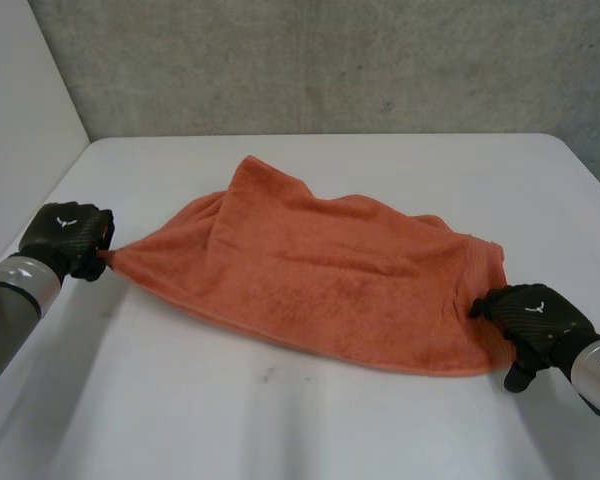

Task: Fold the laundry

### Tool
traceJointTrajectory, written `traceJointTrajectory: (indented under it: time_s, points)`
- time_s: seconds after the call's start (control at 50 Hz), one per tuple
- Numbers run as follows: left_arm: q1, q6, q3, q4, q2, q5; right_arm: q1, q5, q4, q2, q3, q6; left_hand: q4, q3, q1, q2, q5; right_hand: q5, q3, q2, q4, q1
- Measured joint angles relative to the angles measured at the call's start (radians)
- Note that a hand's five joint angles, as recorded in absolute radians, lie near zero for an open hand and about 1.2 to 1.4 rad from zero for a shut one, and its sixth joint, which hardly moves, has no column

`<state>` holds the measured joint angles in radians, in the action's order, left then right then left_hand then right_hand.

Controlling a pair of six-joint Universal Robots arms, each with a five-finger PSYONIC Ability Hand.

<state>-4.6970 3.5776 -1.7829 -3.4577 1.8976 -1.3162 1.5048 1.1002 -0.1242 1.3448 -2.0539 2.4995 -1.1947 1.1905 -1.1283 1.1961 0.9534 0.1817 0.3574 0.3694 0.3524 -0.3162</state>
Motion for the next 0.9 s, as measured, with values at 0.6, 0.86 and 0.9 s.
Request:
traceJointTrajectory:
  time_s: [0.6, 0.86, 0.9]
  points:
    - [0.007, 0.000, -0.009, 0.006, 0.002, -0.001, 0.006, 0.023, -0.122, -0.057, 0.057, -0.007, 0.000, 0.000, 0.001, 0.000, 0.000, 0.790, 0.819, 0.803, 0.835, -0.652]
    - [-0.036, 0.006, -0.053, 0.161, -0.347, 0.000, -0.054, 0.112, 0.199, 0.366, 0.261, 0.007, 0.000, 0.001, 0.001, 0.000, 0.000, 0.790, 0.819, 0.803, 0.836, -0.652]
    - [-0.046, 0.005, -0.045, 0.183, -0.418, 0.002, -0.075, 0.115, 0.271, 0.403, 0.322, 0.008, 0.000, 0.001, 0.001, 0.000, 0.000, 0.790, 0.820, 0.803, 0.838, -0.652]
